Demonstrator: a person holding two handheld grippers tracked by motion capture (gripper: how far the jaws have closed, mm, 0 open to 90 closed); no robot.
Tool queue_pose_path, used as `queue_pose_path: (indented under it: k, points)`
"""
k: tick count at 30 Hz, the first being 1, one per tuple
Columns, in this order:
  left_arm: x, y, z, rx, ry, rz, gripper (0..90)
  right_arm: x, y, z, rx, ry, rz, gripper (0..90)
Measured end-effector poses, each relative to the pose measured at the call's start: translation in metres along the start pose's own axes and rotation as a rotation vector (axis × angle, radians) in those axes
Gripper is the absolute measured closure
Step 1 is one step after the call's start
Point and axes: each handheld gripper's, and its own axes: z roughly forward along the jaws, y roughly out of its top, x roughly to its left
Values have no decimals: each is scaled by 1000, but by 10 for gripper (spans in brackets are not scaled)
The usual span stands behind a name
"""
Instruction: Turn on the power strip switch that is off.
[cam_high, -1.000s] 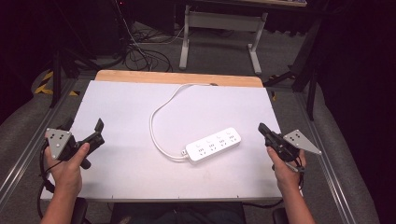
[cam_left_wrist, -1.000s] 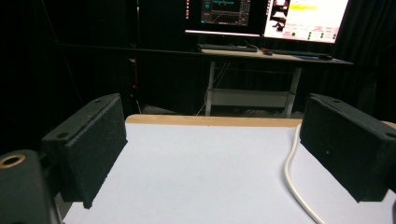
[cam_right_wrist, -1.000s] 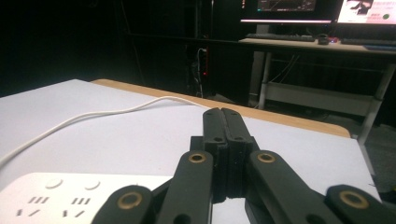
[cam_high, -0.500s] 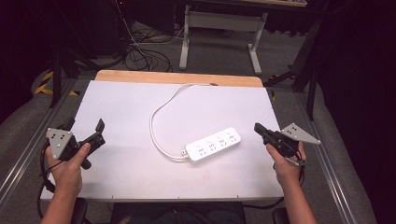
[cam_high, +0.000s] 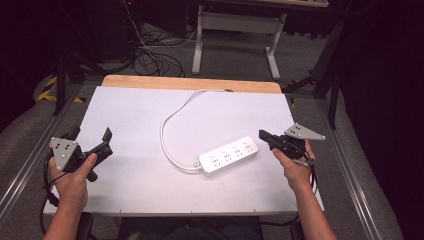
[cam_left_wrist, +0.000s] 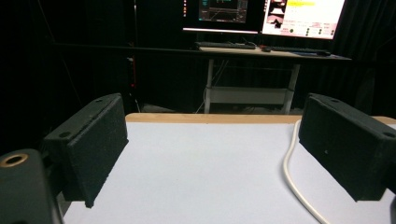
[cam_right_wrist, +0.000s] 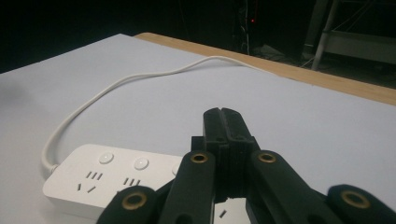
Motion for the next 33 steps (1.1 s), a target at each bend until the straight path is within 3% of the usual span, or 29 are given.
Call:
queue_pose_path:
  k: [13, 17, 27, 33]
  points:
    - [0, -1, -1, 8, 3, 5, 85, 14, 4, 33, 108, 77, -51, 900]
    - [1, -1, -1, 6, 6, 2, 86, 17, 1, 51, 178, 111, -74, 900]
    - [1, -1, -1, 9, 6, -3, 94, 21, -8, 74, 295, 107, -116, 900]
    - [1, -1, -1, 12, 2, 4, 97, 21, -11, 79, 323, 101, -128, 900]
